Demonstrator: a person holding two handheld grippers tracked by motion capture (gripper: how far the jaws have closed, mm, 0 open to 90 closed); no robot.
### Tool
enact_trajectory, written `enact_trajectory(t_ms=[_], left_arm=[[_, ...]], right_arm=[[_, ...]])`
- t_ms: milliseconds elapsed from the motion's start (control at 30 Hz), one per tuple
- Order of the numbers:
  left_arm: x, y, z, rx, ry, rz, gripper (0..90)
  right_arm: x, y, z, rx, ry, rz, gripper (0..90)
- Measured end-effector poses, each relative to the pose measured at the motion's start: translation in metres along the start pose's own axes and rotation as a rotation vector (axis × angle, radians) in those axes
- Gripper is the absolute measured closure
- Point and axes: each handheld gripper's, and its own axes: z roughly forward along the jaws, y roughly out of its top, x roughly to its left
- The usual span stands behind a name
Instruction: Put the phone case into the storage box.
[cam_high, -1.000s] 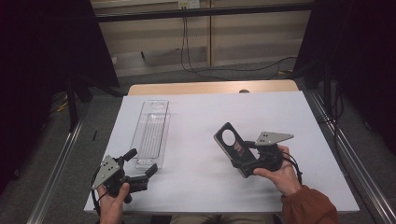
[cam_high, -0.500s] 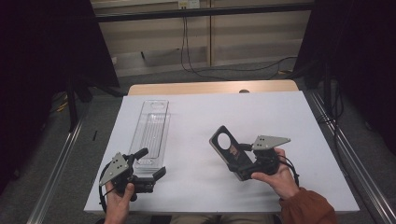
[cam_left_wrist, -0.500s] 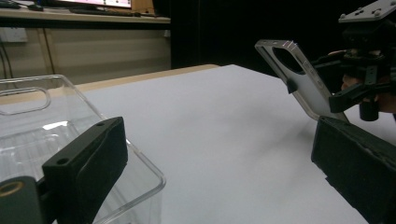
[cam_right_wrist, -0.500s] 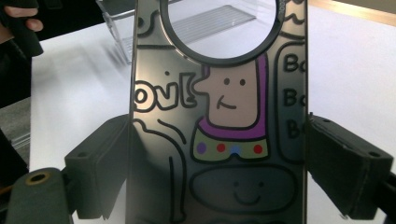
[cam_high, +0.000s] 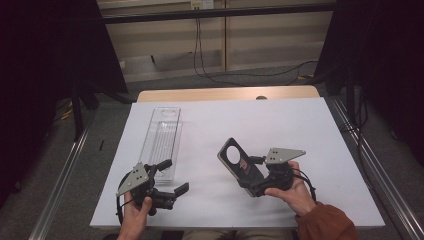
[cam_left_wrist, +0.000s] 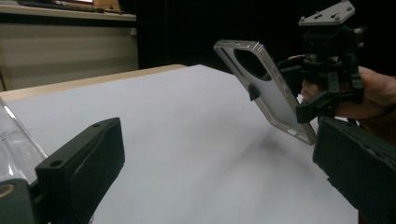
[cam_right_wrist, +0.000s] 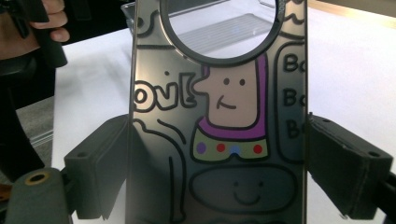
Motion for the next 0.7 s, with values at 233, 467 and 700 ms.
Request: enact_trajectory(t_ms=[233,467,700], left_arm=[[-0.002,0.01,0.005,-0.041,-0.011,-0.001,0.7],[-0.006,0.016,0.02,-0.046,-0.097,-0.003,0.7],[-0.005,0.02,0.034,-0.084,-0.148,-0.017,2.1]], right_arm=[[0.004,0.004,0.003,-0.011,0.027,-0.009,12.0],[0.006,0.006,0.005,-0.016,0.05,-0.023,12.0],[0.005,0.007,0.005,-0.026,0.063,-0.02,12.0]])
